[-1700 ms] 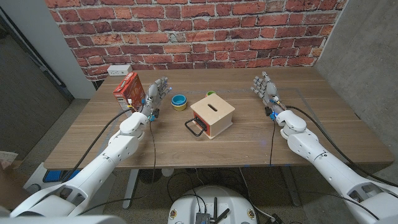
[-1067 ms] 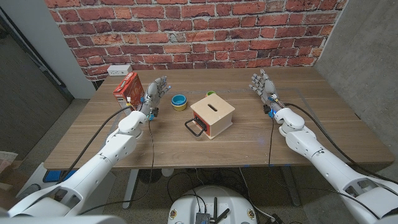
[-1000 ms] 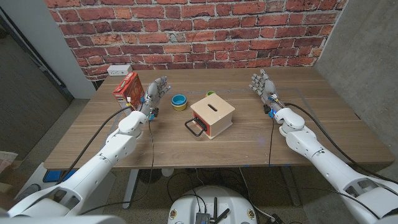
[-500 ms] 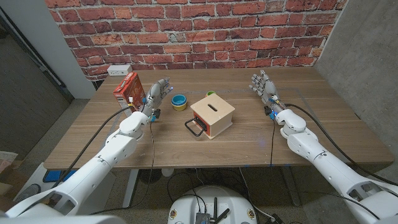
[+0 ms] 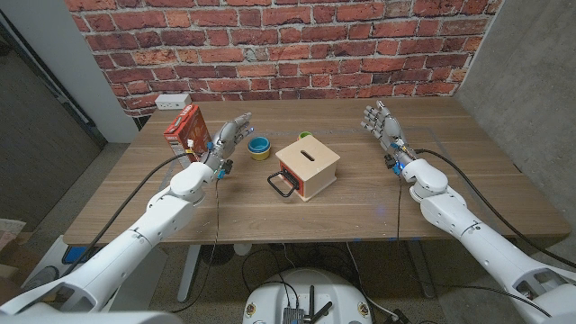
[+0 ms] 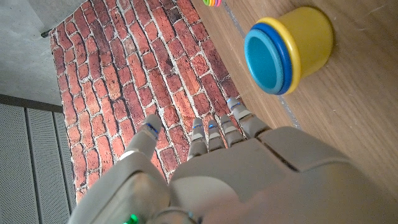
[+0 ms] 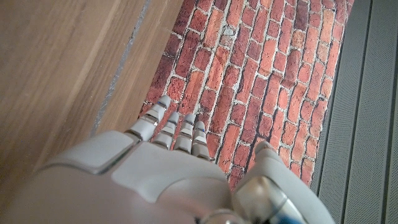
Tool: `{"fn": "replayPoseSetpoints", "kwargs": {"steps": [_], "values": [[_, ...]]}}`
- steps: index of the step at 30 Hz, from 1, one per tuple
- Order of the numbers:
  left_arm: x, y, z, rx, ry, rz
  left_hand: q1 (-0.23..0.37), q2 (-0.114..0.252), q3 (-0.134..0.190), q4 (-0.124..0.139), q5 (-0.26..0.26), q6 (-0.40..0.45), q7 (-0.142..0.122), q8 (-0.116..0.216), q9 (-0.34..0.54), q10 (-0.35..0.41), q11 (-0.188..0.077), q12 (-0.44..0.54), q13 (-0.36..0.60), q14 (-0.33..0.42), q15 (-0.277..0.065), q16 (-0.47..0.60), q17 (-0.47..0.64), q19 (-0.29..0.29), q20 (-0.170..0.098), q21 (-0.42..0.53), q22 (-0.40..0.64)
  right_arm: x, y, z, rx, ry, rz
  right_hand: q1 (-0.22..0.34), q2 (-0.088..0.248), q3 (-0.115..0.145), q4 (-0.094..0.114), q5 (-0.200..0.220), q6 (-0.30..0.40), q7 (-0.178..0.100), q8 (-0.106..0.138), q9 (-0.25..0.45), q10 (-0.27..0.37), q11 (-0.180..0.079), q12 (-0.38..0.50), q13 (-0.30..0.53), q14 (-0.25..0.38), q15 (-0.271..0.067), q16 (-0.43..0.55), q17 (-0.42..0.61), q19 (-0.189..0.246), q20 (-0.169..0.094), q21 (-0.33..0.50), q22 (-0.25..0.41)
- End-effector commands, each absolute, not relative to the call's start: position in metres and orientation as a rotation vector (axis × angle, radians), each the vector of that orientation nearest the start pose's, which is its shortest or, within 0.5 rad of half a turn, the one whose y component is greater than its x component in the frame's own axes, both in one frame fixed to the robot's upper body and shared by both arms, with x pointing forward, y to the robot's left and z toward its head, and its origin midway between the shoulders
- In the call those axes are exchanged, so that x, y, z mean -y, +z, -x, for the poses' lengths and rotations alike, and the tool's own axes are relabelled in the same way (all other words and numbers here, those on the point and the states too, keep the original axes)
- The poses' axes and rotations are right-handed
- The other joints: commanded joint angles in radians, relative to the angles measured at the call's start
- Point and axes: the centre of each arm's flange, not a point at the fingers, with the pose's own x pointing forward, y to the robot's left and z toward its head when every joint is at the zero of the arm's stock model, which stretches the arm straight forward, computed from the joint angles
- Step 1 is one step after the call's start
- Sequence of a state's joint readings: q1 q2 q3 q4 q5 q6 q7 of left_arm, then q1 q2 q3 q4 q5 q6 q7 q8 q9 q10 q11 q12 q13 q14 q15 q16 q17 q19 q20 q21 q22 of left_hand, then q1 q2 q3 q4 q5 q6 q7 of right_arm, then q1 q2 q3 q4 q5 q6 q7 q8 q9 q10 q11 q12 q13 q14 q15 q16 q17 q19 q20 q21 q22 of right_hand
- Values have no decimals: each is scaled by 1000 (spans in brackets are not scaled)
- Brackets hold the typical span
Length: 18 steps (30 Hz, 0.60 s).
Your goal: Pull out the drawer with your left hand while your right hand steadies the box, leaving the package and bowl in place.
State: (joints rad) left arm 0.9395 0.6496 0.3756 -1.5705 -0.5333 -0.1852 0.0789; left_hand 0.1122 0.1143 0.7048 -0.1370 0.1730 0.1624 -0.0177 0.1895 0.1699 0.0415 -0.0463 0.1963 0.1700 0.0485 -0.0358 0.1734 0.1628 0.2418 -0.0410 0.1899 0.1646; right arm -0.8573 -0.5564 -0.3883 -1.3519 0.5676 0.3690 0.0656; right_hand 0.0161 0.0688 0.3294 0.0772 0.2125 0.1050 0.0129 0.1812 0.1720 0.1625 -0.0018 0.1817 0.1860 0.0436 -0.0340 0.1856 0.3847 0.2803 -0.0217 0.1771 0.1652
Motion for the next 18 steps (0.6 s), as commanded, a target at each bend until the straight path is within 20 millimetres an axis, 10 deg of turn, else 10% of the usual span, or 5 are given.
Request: {"fn": "replayPoseSetpoints", "kwargs": {"steps": [1,18], "values": [[-279,-15,-601,605,-213,-208,12,18,3,-10,-1,6,4,3,4,9,-1,6,5,9,-29,5,1,8,-81,2,2,273,-12,-618,723,283,179,6,33,5,5,4,7,-8,4,3,8,-7,9,-1,5,-9,9,-2,4,-12,7,1],[-283,-8,-570,629,-210,-373,74,33,16,-42,6,55,-6,7,6,72,-8,13,6,69,-40,12,1,54,-68,10,2,264,-7,-609,770,291,231,12,33,10,3,6,10,-9,5,3,15,-8,11,-1,9,-13,10,-14,7,-14,9,1]]}}
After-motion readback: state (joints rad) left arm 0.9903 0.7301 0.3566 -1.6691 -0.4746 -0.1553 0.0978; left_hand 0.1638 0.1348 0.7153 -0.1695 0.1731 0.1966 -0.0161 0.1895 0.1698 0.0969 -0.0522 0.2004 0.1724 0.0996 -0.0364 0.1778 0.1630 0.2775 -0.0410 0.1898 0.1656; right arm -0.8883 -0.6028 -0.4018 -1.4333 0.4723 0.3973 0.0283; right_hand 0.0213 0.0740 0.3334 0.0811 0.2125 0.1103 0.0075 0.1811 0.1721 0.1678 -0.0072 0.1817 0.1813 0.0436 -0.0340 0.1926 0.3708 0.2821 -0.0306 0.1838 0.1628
